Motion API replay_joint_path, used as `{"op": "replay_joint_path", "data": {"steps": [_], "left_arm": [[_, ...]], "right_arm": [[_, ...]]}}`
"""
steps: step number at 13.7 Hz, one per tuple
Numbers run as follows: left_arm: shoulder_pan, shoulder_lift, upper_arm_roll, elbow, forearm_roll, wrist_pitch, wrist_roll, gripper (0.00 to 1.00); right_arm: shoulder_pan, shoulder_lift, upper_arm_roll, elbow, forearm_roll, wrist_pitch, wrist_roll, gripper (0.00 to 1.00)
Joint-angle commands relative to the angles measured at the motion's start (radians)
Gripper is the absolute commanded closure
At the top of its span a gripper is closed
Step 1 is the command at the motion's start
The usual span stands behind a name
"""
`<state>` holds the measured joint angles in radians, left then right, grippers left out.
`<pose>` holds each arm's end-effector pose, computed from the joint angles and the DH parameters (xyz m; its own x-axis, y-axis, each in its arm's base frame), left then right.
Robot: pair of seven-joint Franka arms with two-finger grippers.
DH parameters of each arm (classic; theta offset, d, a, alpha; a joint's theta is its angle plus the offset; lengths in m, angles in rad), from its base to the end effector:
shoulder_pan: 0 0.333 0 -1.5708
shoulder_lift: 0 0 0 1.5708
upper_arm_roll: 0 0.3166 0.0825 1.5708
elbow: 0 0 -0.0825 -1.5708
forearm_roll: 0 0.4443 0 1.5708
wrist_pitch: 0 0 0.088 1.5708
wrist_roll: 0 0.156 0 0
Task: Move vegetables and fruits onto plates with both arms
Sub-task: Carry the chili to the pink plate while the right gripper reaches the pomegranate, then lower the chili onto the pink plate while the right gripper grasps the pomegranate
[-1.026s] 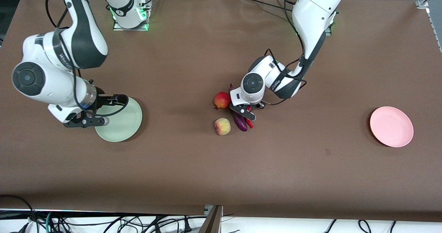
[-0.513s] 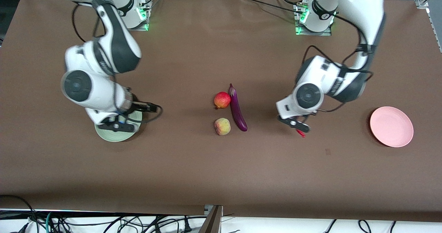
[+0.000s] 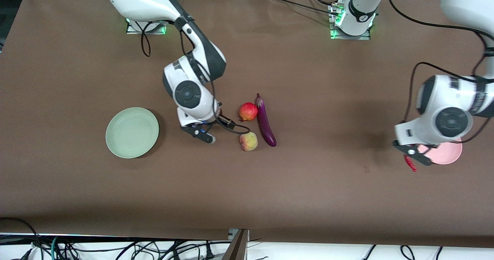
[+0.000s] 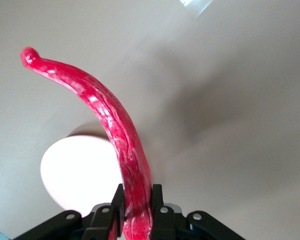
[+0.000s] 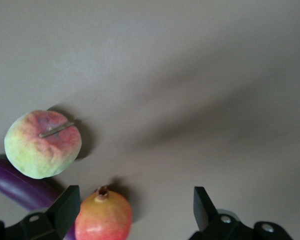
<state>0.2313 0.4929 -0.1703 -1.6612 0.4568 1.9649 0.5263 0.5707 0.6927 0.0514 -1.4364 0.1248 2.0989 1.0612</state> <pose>0.6970 0.0978 0.2373 0.7589 -0.5656 -0.3226 -0.6320 -0.7593 -0.1554 0.6220 0.4540 0.2015 0.8632 -0.4857 -0.1376 -0.4945 -0.8684 -0.0369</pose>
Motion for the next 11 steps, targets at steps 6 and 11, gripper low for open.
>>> {"op": "replay_joint_path", "data": {"steps": [6,11], "left_arm": [[0.262,0.114,-0.021,-0.028,0.022,0.218,0.271,0.97],[0.270,0.078,-0.041,-0.020,0.017,0.206,0.270,0.00]], "right_arm": [[0.075,0.085,-0.007,0.031,0.102,0.144,0.189,0.00],[0.103,0.113,-0.007,0.031,0.104,0.197,0.226,0.00]]}}
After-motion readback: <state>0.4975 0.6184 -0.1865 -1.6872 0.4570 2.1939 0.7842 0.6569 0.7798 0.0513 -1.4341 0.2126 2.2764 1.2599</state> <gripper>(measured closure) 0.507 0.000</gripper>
